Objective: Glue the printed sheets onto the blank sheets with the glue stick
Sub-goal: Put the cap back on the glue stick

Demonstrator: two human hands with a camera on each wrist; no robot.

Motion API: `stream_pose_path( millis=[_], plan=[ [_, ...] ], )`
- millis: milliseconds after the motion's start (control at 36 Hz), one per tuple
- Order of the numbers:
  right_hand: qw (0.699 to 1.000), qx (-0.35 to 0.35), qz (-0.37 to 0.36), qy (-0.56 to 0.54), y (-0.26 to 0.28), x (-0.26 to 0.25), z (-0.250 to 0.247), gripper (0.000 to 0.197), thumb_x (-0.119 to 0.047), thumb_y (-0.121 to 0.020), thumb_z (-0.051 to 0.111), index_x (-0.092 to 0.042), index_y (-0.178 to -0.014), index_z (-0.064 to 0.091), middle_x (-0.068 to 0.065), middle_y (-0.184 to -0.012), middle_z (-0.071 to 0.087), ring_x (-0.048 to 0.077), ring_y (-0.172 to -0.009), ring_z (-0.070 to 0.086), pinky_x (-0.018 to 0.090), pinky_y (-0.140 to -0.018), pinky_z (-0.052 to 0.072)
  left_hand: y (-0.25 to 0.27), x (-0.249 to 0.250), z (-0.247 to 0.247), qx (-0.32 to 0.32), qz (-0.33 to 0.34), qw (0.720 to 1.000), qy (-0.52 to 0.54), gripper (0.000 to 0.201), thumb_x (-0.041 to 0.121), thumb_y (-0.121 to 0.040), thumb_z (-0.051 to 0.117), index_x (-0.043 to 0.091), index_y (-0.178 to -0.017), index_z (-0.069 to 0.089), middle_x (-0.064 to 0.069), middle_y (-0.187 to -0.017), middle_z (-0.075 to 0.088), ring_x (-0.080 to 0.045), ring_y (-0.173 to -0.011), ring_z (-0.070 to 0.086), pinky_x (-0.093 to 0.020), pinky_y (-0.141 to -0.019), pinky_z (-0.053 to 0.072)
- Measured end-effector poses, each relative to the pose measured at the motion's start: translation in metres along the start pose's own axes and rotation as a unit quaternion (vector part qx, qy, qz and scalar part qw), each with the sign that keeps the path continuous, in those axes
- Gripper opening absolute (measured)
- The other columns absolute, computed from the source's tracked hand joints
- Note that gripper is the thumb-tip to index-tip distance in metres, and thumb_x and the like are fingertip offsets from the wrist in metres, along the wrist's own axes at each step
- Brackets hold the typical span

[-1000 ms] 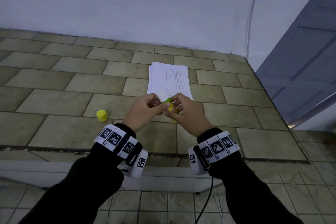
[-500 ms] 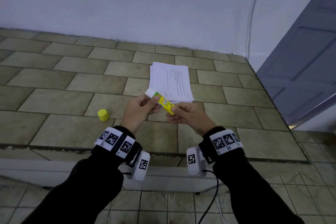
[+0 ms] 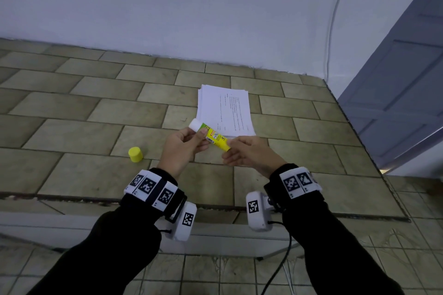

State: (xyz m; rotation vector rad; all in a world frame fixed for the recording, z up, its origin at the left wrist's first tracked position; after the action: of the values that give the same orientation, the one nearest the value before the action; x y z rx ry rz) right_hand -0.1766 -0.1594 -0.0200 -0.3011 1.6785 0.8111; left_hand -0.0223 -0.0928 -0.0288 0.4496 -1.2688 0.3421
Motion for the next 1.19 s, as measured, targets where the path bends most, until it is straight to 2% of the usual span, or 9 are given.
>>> stream_pose_path(
  millis=[194,333,444,639,722,833,944,1083,1194],
  plan=[
    [0.997,0.025,-0.059,-0.03,-0.005,0.001,-0.007,0.007,-0.006,-0.088,0.066,-0.004,-0.093,0.061,0.014,-0.086,0.068,0.018,-0.07,0.068,0.029,-0.073,0.058,-0.001,-0.001,0.0,0.003,0.001,1.0,0.003,0.017,0.016,-0.092,0.064,0.0,-0.096,0.066,-0.009,-0.082,0.072,-0.014,-0.075,0.071,-0.021,-0.073,0.058],
    [0.968,0.111,-0.172,0.146,-0.003,-0.006,-0.009,0.033,-0.007,-0.07,0.083,-0.017,-0.084,0.055,-0.002,-0.081,0.067,0.012,-0.073,0.064,0.027,-0.071,0.054,-0.003,-0.004,0.001,0.005,-0.007,1.0,0.002,0.025,0.019,-0.092,0.065,-0.005,-0.099,0.065,-0.014,-0.088,0.073,-0.016,-0.079,0.072,-0.023,-0.075,0.059],
    [0.934,0.171,-0.207,0.237,-0.001,-0.012,-0.008,0.038,-0.01,-0.066,0.083,-0.021,-0.082,0.051,-0.001,-0.084,0.064,0.012,-0.074,0.061,0.021,-0.066,0.05,-0.002,-0.005,0.002,0.007,-0.007,1.0,0.004,0.029,0.019,-0.092,0.065,-0.009,-0.102,0.063,-0.016,-0.091,0.072,-0.016,-0.079,0.072,-0.021,-0.073,0.058],
    [0.997,0.044,-0.061,0.013,-0.008,-0.001,-0.004,0.012,-0.014,-0.093,0.062,-0.008,-0.103,0.059,0.013,-0.09,0.068,0.02,-0.075,0.066,0.028,-0.071,0.056,-0.004,0.001,0.003,0.011,0.002,1.0,0.022,0.022,0.016,-0.094,0.063,-0.005,-0.098,0.064,-0.009,-0.082,0.073,-0.011,-0.073,0.072,-0.018,-0.068,0.056],
    [0.997,0.0,-0.026,-0.071,-0.005,-0.004,-0.001,0.014,-0.012,-0.1,0.049,-0.003,-0.097,0.06,0.016,-0.084,0.068,0.023,-0.072,0.067,0.03,-0.072,0.056,-0.005,0.001,0.002,0.01,0.002,1.0,0.023,0.024,0.018,-0.093,0.063,-0.006,-0.099,0.064,-0.009,-0.082,0.074,-0.014,-0.075,0.072,-0.02,-0.07,0.058],
    [0.995,0.009,-0.051,-0.091,-0.007,-0.004,-0.004,0.007,-0.007,-0.096,0.054,-0.003,-0.096,0.061,0.017,-0.085,0.068,0.021,-0.071,0.067,0.029,-0.072,0.057,-0.007,0.001,0.002,0.012,0.002,1.0,0.023,0.023,0.019,-0.093,0.063,-0.004,-0.095,0.064,-0.012,-0.083,0.073,-0.016,-0.076,0.072,-0.021,-0.071,0.058],
    [0.986,0.088,-0.14,0.026,-0.007,-0.008,-0.012,0.02,0.002,-0.079,0.074,-0.007,-0.091,0.061,0.008,-0.085,0.07,0.01,-0.071,0.067,0.025,-0.071,0.058,-0.007,0.0,0.004,0.01,0.001,1.0,0.021,0.022,0.019,-0.093,0.064,-0.003,-0.094,0.065,-0.013,-0.084,0.073,-0.015,-0.077,0.072,-0.021,-0.071,0.058],
    [0.928,0.199,-0.201,0.244,-0.003,-0.016,-0.011,0.035,-0.01,-0.063,0.082,-0.021,-0.078,0.053,-0.003,-0.081,0.065,0.01,-0.073,0.062,0.02,-0.063,0.05,-0.006,-0.003,0.007,0.01,0.002,1.0,0.022,0.018,0.018,-0.092,0.065,0.0,-0.091,0.066,-0.008,-0.08,0.074,-0.013,-0.075,0.072,-0.021,-0.071,0.058],
    [0.946,0.174,-0.194,0.194,-0.004,-0.013,-0.013,0.036,-0.009,-0.067,0.082,-0.021,-0.086,0.054,-0.001,-0.085,0.065,0.009,-0.074,0.062,0.016,-0.068,0.051,-0.006,-0.002,0.009,0.008,0.005,1.0,0.026,0.022,0.018,-0.093,0.064,-0.003,-0.097,0.064,-0.012,-0.085,0.073,-0.014,-0.077,0.072,-0.021,-0.072,0.058]
  ],
)
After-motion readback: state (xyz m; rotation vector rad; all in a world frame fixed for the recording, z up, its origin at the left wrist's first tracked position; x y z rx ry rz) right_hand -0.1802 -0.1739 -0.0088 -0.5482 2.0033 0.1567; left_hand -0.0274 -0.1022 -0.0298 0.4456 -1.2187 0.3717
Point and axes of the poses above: each hand's wrist, its own y-axis away from the middle knuckle, its own z-axis out of the palm, x = y × z, the point moved 6 cm from there along -y, towards the middle knuckle
